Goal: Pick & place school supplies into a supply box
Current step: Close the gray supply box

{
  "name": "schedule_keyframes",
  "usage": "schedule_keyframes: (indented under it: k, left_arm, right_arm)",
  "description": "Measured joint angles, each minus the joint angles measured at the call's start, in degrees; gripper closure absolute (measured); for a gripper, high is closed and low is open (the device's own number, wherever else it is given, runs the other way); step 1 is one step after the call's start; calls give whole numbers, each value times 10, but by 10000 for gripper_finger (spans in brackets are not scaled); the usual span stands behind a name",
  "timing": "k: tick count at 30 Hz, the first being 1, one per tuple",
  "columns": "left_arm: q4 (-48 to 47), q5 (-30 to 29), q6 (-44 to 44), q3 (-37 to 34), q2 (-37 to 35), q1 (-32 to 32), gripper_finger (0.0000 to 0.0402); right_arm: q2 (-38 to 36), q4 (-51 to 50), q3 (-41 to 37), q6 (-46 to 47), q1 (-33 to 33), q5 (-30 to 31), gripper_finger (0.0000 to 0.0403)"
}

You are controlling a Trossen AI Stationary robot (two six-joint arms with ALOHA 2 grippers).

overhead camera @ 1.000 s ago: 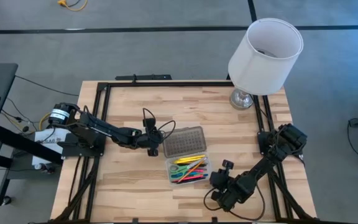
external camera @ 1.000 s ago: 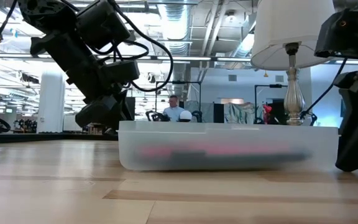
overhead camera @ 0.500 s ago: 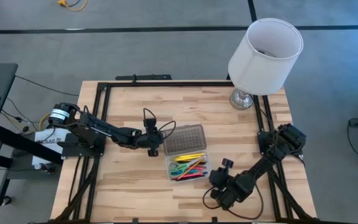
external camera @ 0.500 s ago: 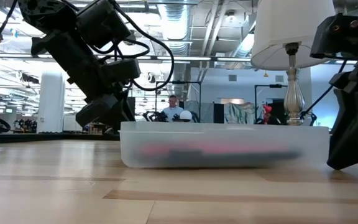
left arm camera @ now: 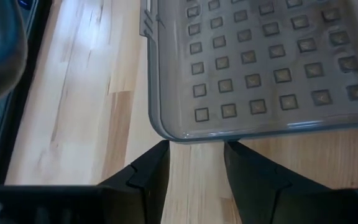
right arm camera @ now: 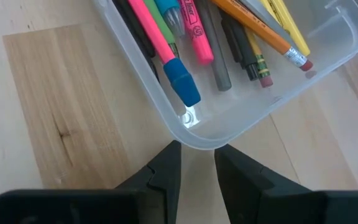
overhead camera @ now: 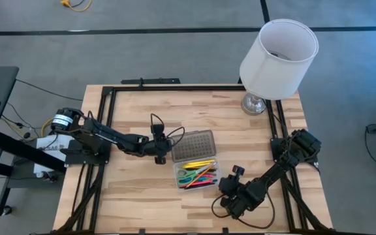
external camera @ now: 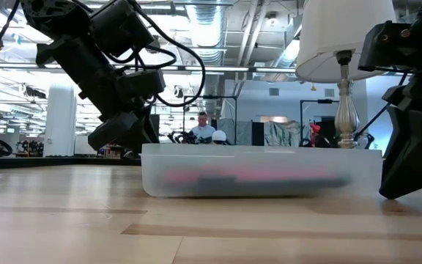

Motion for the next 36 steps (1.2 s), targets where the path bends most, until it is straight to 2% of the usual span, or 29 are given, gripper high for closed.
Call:
schedule_keyframes:
  k: [12,17,25,36]
  left_arm:
    - [3,-52,8,0,0,-23,256]
    - [4,-64,13,0,-11,-32,273]
    - [3,-50,25,0,-59,-51,305]
    - [2,-36,36,0,-75,-74,310]
  right_arm:
    - [-1,1,0,-2,0,-2,310]
    - [-1,1,0,-2,0,-2,310]
    - [-1,2,0,-2,0,-2,310]
    - [-1,3,0,-2,-1,-3,310]
